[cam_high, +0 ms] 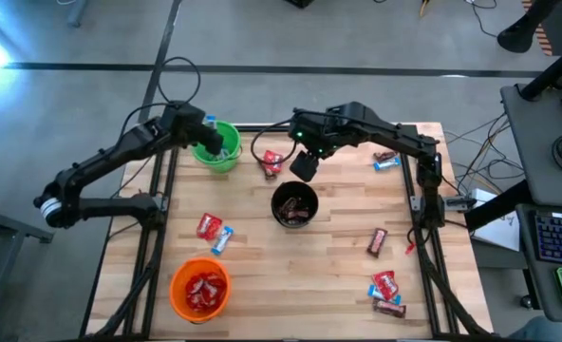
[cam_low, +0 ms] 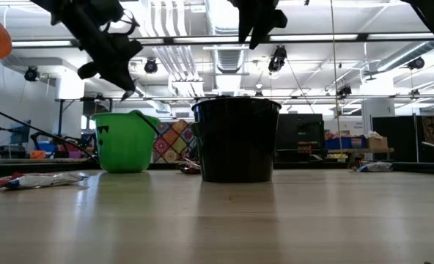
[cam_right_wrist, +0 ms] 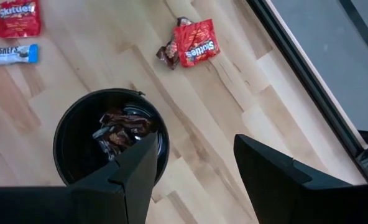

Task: Sort candy
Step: Put the white chocolate into the green bucket, then put the left red candy pack into the orange bucket

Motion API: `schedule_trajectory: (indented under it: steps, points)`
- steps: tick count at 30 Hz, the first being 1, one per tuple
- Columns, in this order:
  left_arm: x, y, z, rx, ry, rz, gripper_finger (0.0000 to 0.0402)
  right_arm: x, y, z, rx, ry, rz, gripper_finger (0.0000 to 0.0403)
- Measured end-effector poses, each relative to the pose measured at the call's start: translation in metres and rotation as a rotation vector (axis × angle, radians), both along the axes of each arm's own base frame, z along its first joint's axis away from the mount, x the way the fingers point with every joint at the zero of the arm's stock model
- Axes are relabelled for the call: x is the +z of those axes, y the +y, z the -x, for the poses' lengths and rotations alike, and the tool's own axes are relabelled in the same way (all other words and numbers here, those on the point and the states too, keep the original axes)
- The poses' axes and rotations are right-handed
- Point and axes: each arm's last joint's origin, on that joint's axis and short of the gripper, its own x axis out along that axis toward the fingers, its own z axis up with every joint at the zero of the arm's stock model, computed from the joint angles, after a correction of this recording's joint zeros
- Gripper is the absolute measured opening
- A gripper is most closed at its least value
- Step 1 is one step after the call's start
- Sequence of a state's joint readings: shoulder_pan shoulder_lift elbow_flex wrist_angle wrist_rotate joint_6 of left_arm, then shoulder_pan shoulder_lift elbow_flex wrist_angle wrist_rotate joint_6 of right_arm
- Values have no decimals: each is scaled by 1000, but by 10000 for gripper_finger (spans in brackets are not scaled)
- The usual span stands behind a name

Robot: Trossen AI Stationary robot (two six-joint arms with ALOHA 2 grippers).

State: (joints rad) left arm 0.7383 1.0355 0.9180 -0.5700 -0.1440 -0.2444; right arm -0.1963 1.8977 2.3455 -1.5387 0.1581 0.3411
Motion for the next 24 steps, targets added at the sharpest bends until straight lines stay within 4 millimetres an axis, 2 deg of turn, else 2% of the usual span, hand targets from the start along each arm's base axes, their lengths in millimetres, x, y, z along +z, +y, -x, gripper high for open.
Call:
schedule_trajectory:
  steps: [9,24]
  points:
    - [-9,5,-4,42,6,68,17,4,2,4,7,-2,2,208]
    - [-9,2,-3,48,-36,120,119,3,2,6,6,20,-2,208]
